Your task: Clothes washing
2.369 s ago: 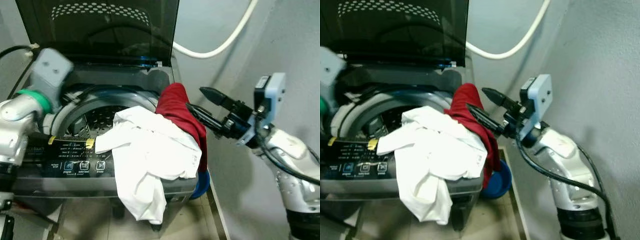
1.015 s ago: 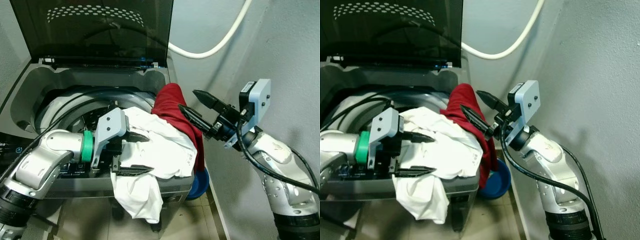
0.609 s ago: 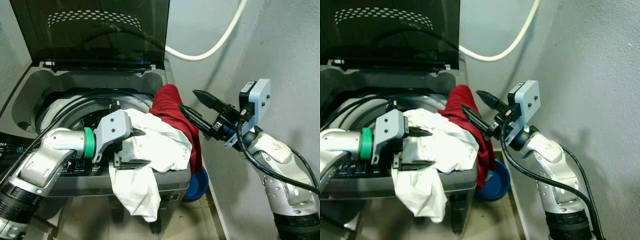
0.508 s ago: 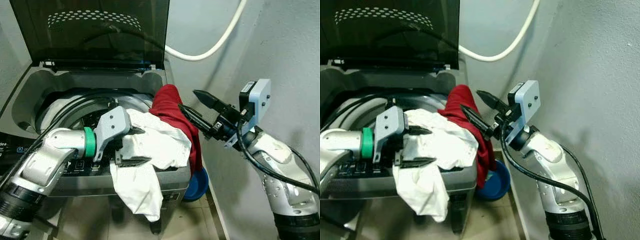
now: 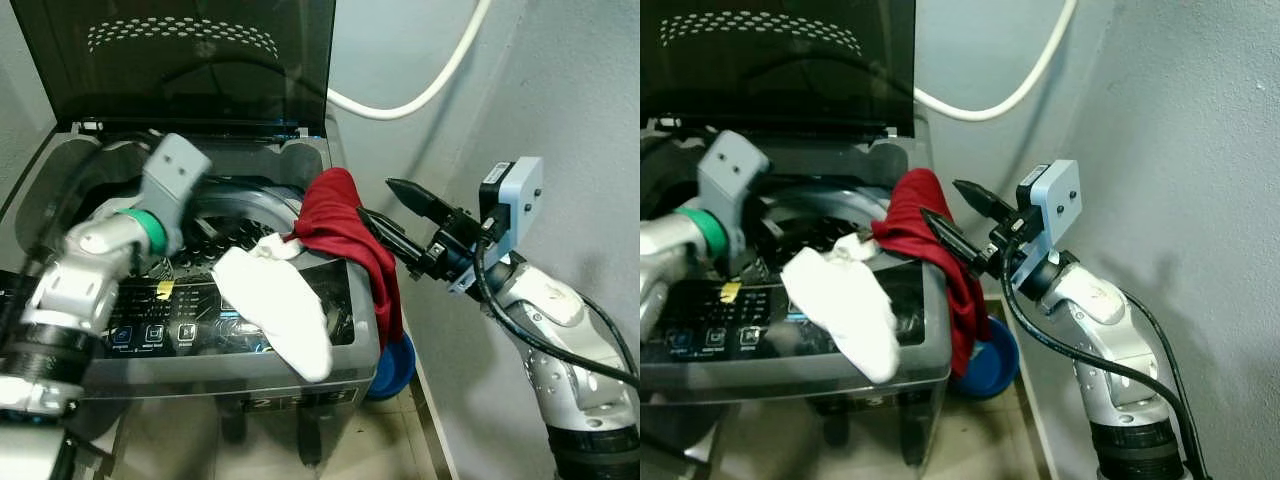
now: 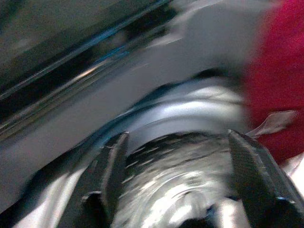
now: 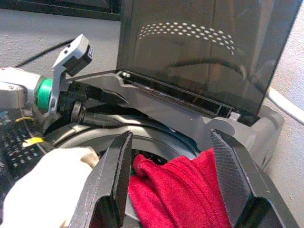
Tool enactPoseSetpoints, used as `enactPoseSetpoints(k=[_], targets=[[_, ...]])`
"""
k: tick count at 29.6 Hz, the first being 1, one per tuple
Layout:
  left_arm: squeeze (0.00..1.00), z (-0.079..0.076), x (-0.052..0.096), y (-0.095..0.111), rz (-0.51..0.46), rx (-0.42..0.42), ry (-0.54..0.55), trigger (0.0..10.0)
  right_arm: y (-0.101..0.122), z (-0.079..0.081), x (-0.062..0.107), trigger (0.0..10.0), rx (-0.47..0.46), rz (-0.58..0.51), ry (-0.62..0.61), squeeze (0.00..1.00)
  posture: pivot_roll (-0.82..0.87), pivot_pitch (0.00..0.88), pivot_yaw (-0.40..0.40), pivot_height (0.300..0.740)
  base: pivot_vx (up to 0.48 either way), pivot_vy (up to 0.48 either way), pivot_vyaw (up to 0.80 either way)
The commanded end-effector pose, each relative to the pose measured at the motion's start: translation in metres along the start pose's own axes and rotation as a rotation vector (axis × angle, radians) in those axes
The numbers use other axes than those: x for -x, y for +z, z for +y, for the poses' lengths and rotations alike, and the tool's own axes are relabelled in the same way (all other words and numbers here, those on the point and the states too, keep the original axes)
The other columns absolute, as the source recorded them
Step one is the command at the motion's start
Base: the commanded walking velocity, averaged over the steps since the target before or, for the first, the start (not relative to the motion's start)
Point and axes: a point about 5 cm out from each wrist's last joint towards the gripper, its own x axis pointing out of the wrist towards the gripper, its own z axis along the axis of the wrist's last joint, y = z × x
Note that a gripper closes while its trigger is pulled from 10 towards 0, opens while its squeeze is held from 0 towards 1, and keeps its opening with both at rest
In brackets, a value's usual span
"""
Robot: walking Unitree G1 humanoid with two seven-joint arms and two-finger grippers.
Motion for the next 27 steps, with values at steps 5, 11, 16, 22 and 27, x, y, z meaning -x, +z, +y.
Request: enactPoseSetpoints(k=[5, 11, 16, 22, 27], targets=[[0.0, 0.064, 0.022, -0.024, 0.169, -0.006, 0.476, 0.0, -0.001, -0.001, 0.001, 10.0, 0.004, 0.005, -0.006, 0.0, 0.04, 0.076, -0.001, 0.74, 0.0, 0.0, 0.0], [0.0, 0.106, 0.055, -0.039, 0.263, -0.009, 0.812, 10.0, -0.001, -0.001, 0.001, 10.0, 0.001, 0.005, -0.007, 0.0, 0.05, 0.081, -0.002, 0.74, 0.0, 0.0, 0.0], [0.0, 0.1, 0.053, -0.041, 0.229, 0.049, 0.739, 10.0, -0.002, -0.001, 0.0, 10.0, 0.0, 0.007, -0.012, 0.0, 0.05, 0.086, -0.005, 0.74, 0.0, 0.0, 0.0], [1.0, 0.071, 0.03, -0.006, 0.019, 0.045, 0.518, 10.0, -0.031, -0.003, -0.007, 10.0, 0.027, 0.155, -0.092, 0.0, 0.05, 0.092, -0.012, 0.74, 0.0, 0.0, 0.0], [0.0, 0.061, 0.022, 0.023, -0.088, -0.022, 0.466, 10.0, -0.046, 0.001, -0.015, 10.0, 0.01, 0.208, -0.109, 0.0, 0.05, 0.094, -0.012, 0.74, 0.0, 0.0, 0.0]])
